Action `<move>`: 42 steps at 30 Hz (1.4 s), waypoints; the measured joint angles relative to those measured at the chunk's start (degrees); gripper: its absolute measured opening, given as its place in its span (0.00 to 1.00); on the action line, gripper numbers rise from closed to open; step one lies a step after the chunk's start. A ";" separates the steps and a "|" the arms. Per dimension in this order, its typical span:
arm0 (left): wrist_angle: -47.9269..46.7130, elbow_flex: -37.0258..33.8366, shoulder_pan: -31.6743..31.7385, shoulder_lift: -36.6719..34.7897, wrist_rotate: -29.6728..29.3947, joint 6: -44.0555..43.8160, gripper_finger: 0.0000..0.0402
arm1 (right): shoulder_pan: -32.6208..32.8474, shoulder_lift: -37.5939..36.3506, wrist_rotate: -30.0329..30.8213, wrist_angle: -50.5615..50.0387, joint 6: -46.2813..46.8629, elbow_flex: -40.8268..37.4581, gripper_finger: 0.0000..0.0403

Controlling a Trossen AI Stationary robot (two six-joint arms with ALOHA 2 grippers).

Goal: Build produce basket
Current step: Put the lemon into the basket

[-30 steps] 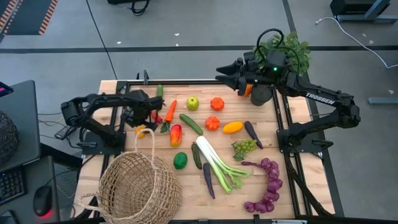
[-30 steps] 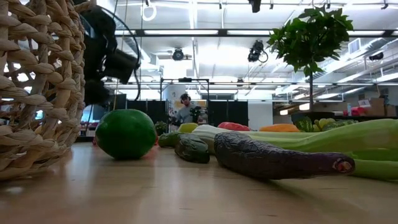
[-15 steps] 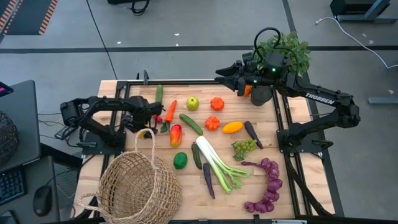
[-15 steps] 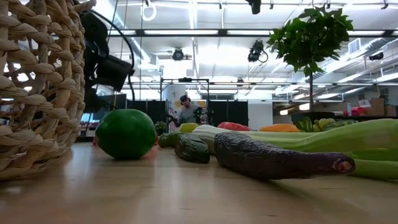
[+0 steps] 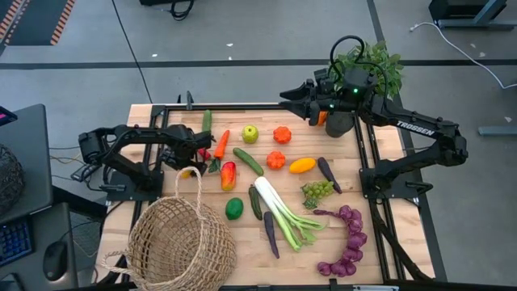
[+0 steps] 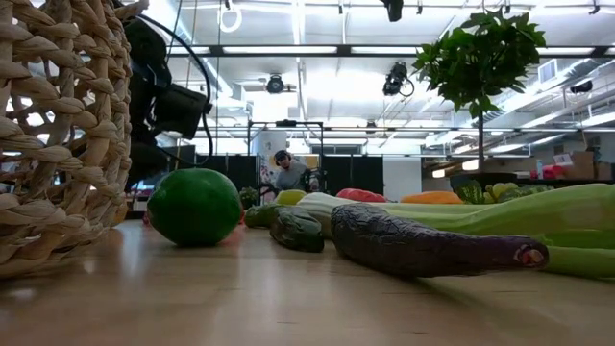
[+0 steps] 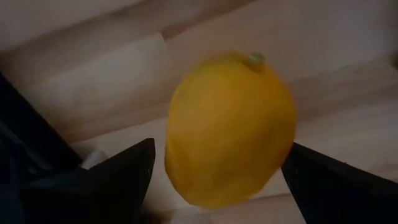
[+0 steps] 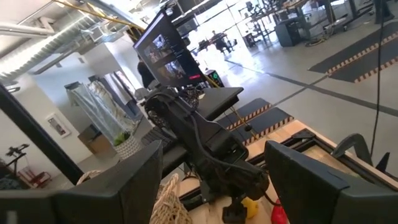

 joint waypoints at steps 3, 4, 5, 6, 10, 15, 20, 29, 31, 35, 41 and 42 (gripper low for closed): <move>1.58 0.00 0.00 0.00 -1.30 0.36 0.86 | 0.00 0.00 -0.20 0.00 0.00 0.00 0.71; 2.30 0.00 0.00 0.00 -1.77 0.43 0.86 | 0.00 0.00 -0.28 0.00 0.00 0.00 0.71; 2.99 0.00 0.00 0.00 -2.21 0.43 0.86 | 0.00 0.00 -0.28 0.00 0.00 0.00 0.71; 3.38 0.00 0.00 0.00 -2.49 0.46 0.86 | 0.00 0.00 -0.28 0.00 0.00 0.00 0.71; 4.48 0.00 0.00 0.00 -2.63 0.52 0.86 | 0.00 0.00 0.15 0.00 0.00 0.00 0.71; 4.55 0.00 -0.16 0.00 -2.62 1.34 0.85 | 0.01 0.00 1.39 0.00 0.00 0.00 0.71; 3.67 0.00 -1.41 0.02 -2.62 1.18 0.74 | 0.00 0.00 2.08 -0.02 0.00 0.00 0.71; -3.99 3.58 -2.25 0.00 -0.51 3.47 0.56 | -0.05 -0.02 2.08 -0.07 0.00 0.00 0.71; -7.18 6.81 -2.25 0.00 -0.52 5.17 0.56 | -0.19 -0.02 2.04 -0.04 0.00 0.00 0.71; -13.69 16.57 -2.28 -0.02 -0.95 7.55 0.59 | -0.22 -0.02 1.76 -0.05 -0.11 0.00 0.71; -26.69 35.12 -2.60 -0.02 -2.43 10.54 0.65 | -0.22 -0.02 -1.36 -0.16 -0.52 0.00 0.71; -28.96 38.38 -2.60 -0.02 -2.80 10.50 0.65 | -0.29 -0.02 -2.07 -0.19 -0.56 0.00 0.71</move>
